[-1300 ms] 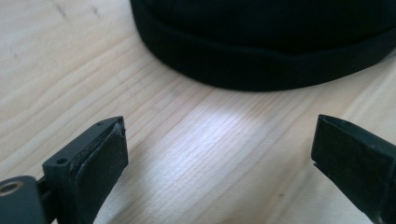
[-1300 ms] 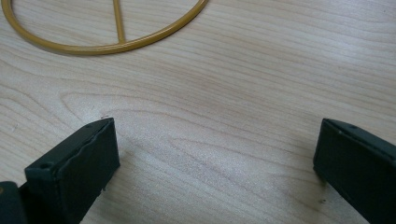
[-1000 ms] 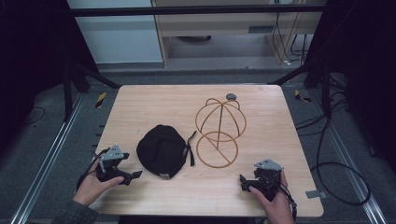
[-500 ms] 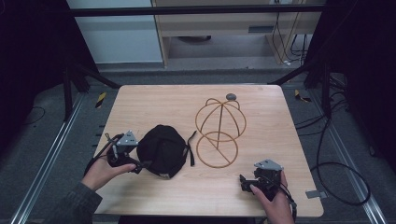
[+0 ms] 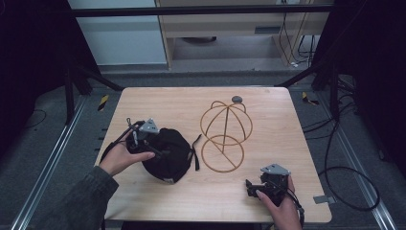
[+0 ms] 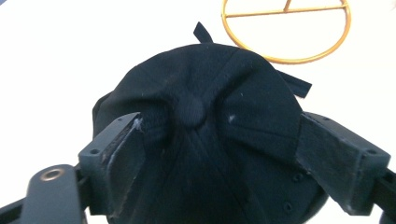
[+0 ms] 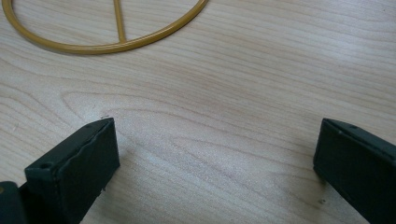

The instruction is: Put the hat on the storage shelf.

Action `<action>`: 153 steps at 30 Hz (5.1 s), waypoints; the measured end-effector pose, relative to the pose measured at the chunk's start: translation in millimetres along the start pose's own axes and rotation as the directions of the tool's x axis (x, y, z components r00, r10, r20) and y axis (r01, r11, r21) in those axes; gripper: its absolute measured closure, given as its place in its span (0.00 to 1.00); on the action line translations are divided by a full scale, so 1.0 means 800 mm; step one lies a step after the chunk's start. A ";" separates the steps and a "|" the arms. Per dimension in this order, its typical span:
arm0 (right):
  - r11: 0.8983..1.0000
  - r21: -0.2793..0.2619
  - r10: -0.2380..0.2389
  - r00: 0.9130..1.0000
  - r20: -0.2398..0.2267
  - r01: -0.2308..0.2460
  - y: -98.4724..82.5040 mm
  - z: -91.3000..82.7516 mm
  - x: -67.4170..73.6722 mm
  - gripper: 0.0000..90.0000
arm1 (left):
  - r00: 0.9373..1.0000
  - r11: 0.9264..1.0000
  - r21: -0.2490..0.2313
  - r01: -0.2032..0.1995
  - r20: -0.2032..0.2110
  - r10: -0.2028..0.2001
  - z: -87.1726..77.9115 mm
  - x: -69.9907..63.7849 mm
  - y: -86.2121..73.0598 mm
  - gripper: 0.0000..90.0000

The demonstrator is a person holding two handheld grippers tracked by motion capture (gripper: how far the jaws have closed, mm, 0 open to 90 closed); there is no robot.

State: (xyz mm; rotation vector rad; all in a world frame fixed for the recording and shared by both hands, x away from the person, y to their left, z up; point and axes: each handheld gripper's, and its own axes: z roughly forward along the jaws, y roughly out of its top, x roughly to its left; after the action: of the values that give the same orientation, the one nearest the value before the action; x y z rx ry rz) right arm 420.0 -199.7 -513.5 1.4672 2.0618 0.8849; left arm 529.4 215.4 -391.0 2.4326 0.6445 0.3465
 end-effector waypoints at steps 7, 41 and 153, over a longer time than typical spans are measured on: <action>1.000 0.000 0.000 1.000 -0.001 0.000 0.000 0.000 0.000 0.00 | 1.000 0.998 0.048 0.027 0.010 -0.027 0.015 0.009 0.015 0.34; 1.000 0.000 -0.001 1.000 -0.001 0.001 0.000 0.000 0.000 0.00 | 0.997 0.980 -0.189 0.059 -0.027 -0.066 -0.080 -0.008 -0.005 0.78; 1.000 0.001 -0.006 1.000 -0.004 0.006 0.001 0.001 0.000 0.00 | 0.979 0.944 -0.262 -0.203 -0.043 0.198 -0.057 -0.104 0.272 0.79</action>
State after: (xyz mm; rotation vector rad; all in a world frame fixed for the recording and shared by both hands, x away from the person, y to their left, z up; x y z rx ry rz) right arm 421.4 -199.1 -513.4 1.4596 2.0691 0.8853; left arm 521.1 39.8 -231.2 2.2417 0.3311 0.5022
